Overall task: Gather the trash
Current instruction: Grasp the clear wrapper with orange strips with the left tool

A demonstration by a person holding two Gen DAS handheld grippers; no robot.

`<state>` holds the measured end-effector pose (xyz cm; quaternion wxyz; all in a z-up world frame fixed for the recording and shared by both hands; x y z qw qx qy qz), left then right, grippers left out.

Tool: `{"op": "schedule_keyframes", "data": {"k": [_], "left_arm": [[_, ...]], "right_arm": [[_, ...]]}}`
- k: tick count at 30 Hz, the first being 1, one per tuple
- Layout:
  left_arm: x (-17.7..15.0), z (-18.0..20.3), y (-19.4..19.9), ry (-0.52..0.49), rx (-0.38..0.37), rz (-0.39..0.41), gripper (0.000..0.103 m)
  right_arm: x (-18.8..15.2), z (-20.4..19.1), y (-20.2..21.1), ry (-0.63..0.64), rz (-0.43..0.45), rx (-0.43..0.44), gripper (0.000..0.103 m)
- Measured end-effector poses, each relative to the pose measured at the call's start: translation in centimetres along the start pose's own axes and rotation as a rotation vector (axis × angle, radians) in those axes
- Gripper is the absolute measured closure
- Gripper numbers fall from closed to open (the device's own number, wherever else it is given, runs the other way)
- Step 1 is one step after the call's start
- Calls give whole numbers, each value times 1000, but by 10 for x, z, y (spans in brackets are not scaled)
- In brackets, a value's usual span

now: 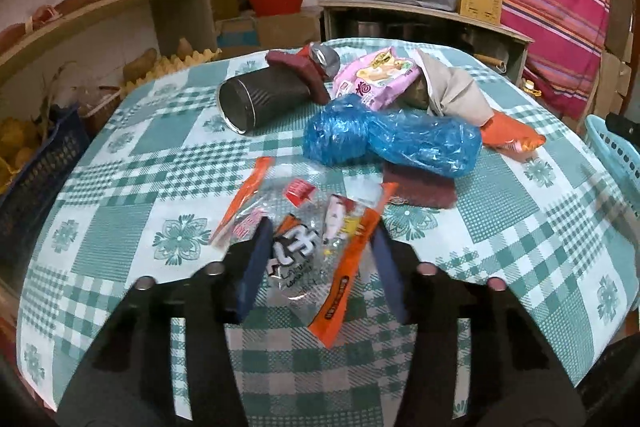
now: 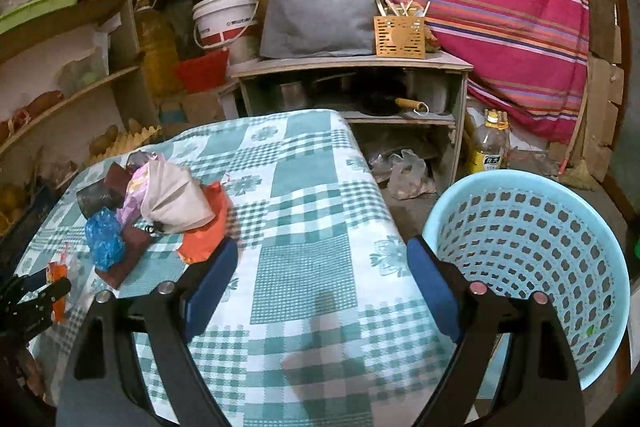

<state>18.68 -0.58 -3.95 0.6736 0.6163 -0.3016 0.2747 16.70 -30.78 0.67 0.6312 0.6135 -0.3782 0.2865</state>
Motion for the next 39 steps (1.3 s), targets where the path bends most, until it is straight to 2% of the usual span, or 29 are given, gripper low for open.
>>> {"op": "schedule_keyframes", "data": {"k": [1, 3, 4, 9, 17, 19, 21, 25, 28, 33, 39], "left_arm": [[0, 0, 0, -2, 3, 3, 65], [1, -2, 0, -17, 12, 3, 77], [3, -3, 0, -17, 10, 3, 78], [22, -16, 6, 19, 24, 48, 81], [87, -32, 39, 76, 82, 232, 81], [95, -39, 44, 81, 100, 282, 81], [95, -48, 45, 109, 86, 303, 81], [91, -76, 30, 184, 94, 261, 81], [94, -92, 29, 202, 135, 287, 81], [97, -117, 30, 256, 131, 294, 81], [95, -136, 30, 278, 133, 287, 81]], "right_arm": [[0, -1, -1, 1, -2, 2, 18], [0, -2, -2, 1, -4, 7, 18], [0, -3, -2, 1, -5, 10, 18], [3, -16, -5, 17, -5, 37, 18], [14, -68, -8, 80, 23, 101, 18], [15, -87, -10, 105, 34, 124, 18], [15, -101, -11, 123, 36, 137, 18], [17, -137, -17, 179, 32, 163, 18], [19, -166, -21, 245, 30, 176, 18], [20, -208, -33, 358, 3, 176, 18], [25, -237, -58, 409, -85, 196, 18]]}}
Point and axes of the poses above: each gripper's, at about its wrist camera, not at the fingertips, and y roughly against the way its jaws point, z to its right, x to its top, the point moved 3 cm from there along -y, roughly the way its jaws point, and after that the axes turned 7 degrees about y, right-handed, at the moved point
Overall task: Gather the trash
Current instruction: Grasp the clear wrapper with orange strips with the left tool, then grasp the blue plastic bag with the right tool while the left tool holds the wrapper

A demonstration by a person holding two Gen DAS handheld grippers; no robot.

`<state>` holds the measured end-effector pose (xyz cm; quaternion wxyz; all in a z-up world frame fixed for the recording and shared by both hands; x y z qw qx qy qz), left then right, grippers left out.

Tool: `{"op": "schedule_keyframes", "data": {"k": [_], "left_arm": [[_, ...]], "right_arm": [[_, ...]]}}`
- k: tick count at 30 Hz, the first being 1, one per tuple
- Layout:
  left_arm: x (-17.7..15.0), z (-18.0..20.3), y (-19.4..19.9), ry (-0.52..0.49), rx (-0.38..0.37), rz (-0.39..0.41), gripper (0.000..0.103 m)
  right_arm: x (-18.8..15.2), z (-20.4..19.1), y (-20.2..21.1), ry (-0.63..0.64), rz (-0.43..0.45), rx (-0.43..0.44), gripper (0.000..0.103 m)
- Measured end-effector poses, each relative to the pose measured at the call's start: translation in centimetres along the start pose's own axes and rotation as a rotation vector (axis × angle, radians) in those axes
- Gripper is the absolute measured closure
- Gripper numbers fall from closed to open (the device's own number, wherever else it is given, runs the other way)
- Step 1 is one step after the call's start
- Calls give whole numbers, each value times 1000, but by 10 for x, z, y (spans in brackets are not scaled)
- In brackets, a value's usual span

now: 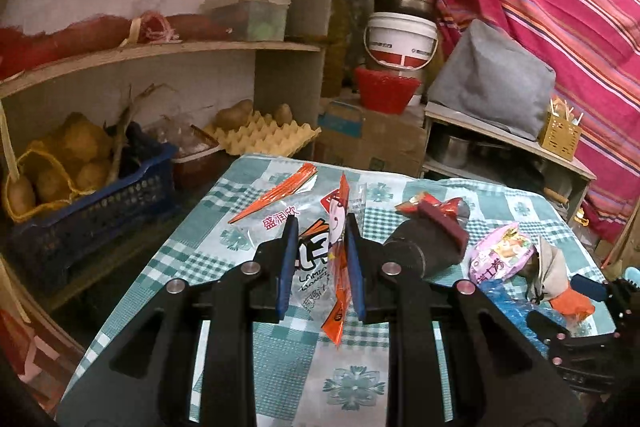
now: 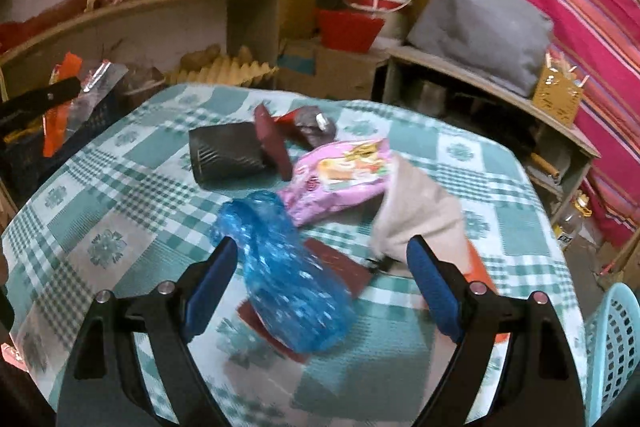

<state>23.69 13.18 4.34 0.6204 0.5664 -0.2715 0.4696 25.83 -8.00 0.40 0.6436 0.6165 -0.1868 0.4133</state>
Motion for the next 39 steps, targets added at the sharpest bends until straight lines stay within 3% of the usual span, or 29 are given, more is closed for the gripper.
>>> {"op": "schedule_keyframes", "data": {"k": [6, 8, 15, 18, 20, 27, 39], "left_arm": [[0, -7, 0, -8, 13, -4, 81], [-3, -6, -1, -29, 24, -5, 81], [-8, -4, 2, -39, 20, -11, 81], [-10, 0, 3, -48, 26, -9, 81], [-10, 3, 4, -50, 27, -5, 81], [-9, 12, 12, -49, 25, 12, 81], [-12, 46, 21, -94, 8, 34, 81]], "right_arm": [[-3, -12, -16, 32, -57, 19, 22], [-3, -14, -21, 40, -74, 30, 35], [-9, -15, -33, 43, -108, 81, 64], [-9, -13, -29, 23, -78, 108, 85], [-6, -11, -22, 14, -43, 118, 90], [1, 0, 12, -12, 63, 138, 90], [-11, 60, 52, -105, 144, 11, 90]]}}
Point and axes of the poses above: each gripper's, at about its wrist camera, not at the fingertips, and y roughly against the way its jaws point, z to its right, x to its top, the point moved 3 cm from there along -y, roughly the way its jaws point, and after that the axes turned 7 degrees about y, right-handed, at the moved point
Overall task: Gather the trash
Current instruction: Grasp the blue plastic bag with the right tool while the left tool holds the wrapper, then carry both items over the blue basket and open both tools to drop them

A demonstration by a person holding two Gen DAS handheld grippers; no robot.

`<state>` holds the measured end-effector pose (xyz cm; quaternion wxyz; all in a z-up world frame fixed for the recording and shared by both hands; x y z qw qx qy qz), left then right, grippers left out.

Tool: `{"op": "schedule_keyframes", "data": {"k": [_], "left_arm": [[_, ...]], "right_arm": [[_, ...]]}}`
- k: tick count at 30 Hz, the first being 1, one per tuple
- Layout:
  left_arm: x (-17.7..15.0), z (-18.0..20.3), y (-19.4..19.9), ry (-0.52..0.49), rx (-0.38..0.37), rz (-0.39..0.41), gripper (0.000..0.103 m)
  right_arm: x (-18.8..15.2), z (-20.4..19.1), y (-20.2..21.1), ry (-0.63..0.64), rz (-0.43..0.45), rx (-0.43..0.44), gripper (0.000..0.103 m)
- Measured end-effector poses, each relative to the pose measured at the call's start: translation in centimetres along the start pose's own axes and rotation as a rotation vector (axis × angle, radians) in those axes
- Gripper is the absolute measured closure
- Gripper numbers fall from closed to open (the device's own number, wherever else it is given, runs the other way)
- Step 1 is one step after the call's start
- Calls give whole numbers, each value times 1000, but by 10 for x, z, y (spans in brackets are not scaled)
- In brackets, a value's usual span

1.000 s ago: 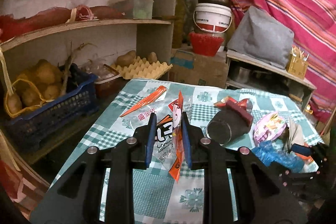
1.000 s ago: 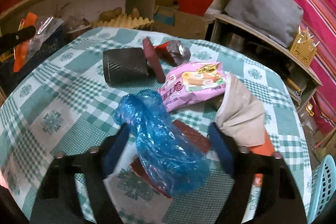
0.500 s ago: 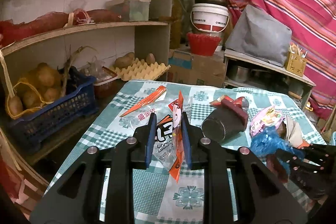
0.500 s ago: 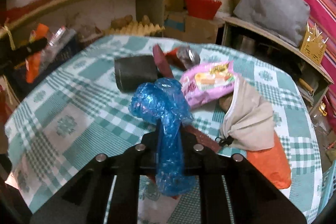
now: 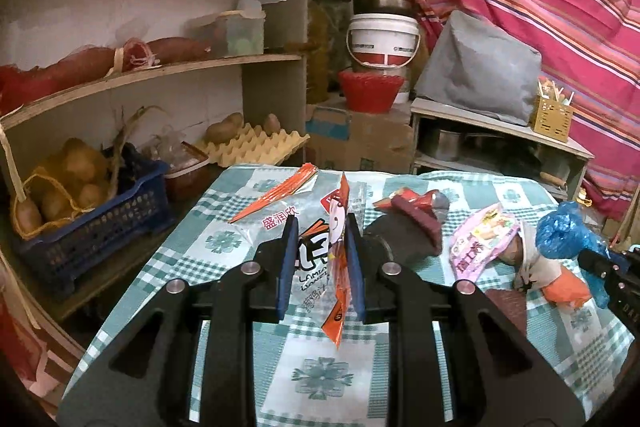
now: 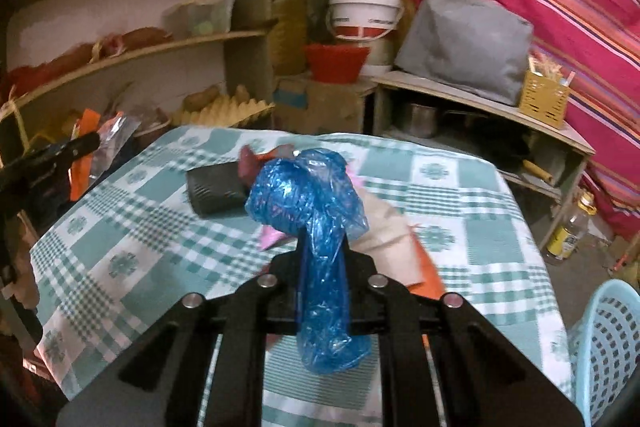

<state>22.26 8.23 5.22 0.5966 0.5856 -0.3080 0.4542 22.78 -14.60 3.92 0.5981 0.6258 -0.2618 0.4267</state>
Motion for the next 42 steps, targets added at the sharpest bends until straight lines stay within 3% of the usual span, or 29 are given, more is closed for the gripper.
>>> {"op": "schedule_keyframes", "data": {"k": [10, 19, 28, 42], "left_arm": [[-3, 48, 9, -53, -42, 11, 81], [-9, 107, 20, -93, -117, 10, 81], [-15, 190, 38, -162, -188, 21, 81], [-54, 359, 85, -239, -422, 18, 81]], "right_arm": [[-13, 37, 23, -30, 4, -59, 90], [-27, 98, 59, -92, 12, -121, 90], [-51, 171, 103, -178, 26, -187, 90], [-123, 309, 174, -373, 6, -319, 90]]}}
Point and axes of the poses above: each gripper's, at about its wrist camera, not at the fingertips, and y roughly against the way its jaws point, z to its right, x to its top, the point moved 3 cm from there along -y, roughly the way its jaws point, and after that the axes turned 7 degrees about y, right-handed, at the moved point
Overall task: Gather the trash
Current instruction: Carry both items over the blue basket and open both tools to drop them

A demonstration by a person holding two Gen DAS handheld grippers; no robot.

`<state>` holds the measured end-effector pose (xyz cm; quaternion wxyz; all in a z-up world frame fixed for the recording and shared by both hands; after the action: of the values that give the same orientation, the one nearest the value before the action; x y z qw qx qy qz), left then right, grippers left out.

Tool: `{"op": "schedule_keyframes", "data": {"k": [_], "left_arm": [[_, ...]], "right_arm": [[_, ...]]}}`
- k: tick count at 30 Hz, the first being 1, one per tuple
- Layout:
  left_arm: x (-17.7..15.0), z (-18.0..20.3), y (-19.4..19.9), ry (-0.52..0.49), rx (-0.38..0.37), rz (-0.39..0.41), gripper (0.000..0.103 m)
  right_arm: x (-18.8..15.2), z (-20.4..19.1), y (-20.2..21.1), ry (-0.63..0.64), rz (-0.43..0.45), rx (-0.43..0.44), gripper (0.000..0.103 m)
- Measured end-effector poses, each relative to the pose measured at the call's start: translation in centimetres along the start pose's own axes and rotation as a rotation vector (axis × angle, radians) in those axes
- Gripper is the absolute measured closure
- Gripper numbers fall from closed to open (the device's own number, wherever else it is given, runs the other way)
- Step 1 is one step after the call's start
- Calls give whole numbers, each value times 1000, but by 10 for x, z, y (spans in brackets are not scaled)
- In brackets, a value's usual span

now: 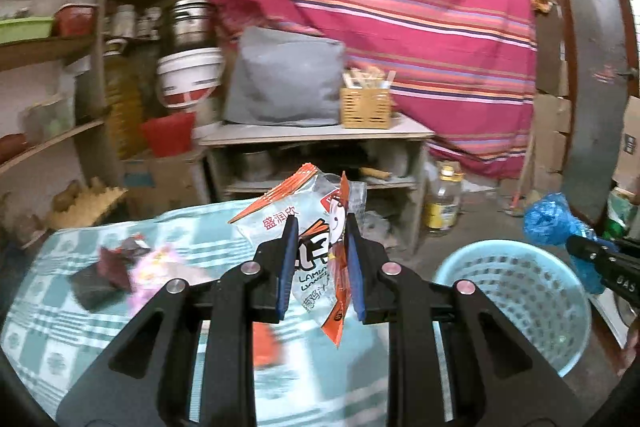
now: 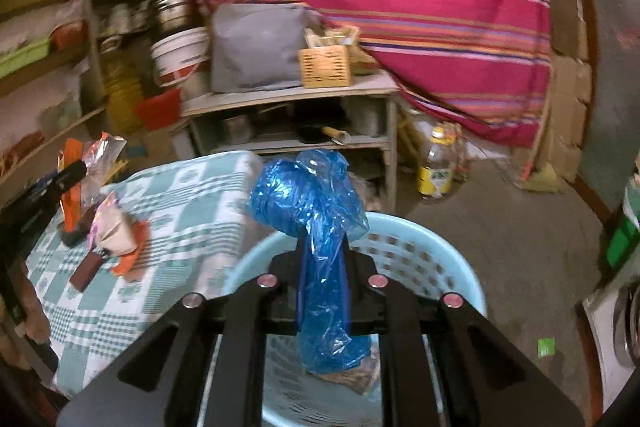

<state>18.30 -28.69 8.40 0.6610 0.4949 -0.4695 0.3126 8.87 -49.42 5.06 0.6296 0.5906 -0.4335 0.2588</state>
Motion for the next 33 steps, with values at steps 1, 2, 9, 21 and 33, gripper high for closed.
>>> {"op": "schedule_keyframes", "data": {"k": [1, 2, 9, 21, 33], "left_arm": [[-2, 13, -2, -7, -21, -8, 81], [-4, 21, -3, -13, -34, -13, 81], [-25, 88, -13, -93, -118, -41, 81], [-44, 129, -46, -114, -199, -143, 76], [-56, 120, -55, -105, -211, -190, 50]], "right_arm": [[-1, 4, 0, -3, -1, -5, 90], [-2, 8, 0, -5, -5, -11, 90], [-12, 37, -9, -66, -40, -35, 90], [-17, 45, -19, -91, -64, -45, 90], [-20, 41, -29, -81, -97, -55, 90]]}}
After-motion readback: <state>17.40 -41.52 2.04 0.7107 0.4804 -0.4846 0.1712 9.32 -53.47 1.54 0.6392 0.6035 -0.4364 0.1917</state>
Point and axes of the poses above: each gripper's, at about its wrist camera, not at the fingertips, and y roughly against the way its jaws point, z to its right, x to its top, the point moved 3 cm from there along -y, roughly the way its jaws point, and after that the axes turned 7 degrees about y, right-handed, at the moved point
